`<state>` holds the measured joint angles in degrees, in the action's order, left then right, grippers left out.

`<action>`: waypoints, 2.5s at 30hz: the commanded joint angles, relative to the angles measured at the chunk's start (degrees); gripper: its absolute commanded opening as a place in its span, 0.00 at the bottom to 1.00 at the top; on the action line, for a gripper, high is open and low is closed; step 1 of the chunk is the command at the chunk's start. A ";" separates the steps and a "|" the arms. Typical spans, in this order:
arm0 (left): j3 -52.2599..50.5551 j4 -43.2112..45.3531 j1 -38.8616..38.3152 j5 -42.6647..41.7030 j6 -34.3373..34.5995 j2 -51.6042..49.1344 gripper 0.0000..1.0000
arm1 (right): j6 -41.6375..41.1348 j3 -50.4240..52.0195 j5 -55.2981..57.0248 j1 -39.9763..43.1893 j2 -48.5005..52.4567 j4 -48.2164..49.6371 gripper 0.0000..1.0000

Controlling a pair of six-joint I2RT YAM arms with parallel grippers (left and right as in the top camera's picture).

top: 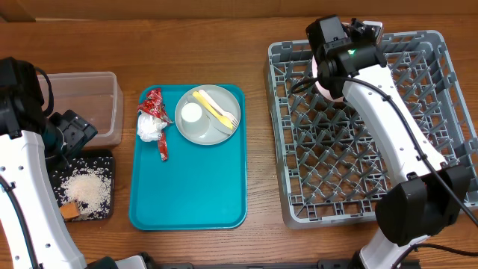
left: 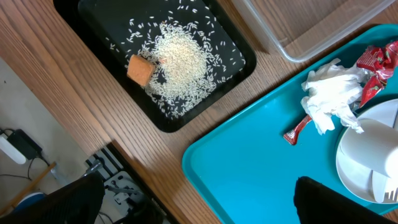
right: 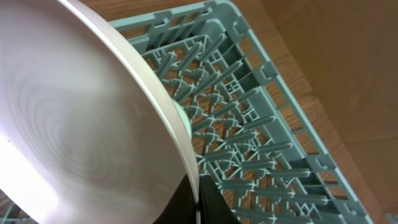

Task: Sort waste into correct bins and load items into the dishwasher rack
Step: 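Carry the plate right and stand it upright in the rack, then move the left gripper to the white tissue on the teal tray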

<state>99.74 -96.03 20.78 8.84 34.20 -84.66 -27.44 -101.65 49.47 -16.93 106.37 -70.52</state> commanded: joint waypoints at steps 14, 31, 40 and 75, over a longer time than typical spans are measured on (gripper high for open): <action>-0.26 0.09 0.22 0.74 0.55 -0.35 1.00 | -1.11 6.03 5.35 -0.11 0.22 3.67 0.04; -0.28 0.09 0.22 0.74 0.55 -0.35 1.00 | 1.31 -4.00 -21.97 -0.90 0.00 2.75 0.78; -0.28 0.09 0.22 0.74 0.55 -0.35 1.00 | 2.34 -28.57 -51.45 9.60 0.00 -8.57 0.93; -0.28 2.60 0.22 3.67 0.50 -0.35 1.00 | 2.32 -27.02 -62.99 12.17 0.13 -12.33 1.00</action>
<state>99.68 -94.45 20.78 9.50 34.20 -84.66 -25.26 -128.81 -14.37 -4.91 106.98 -83.11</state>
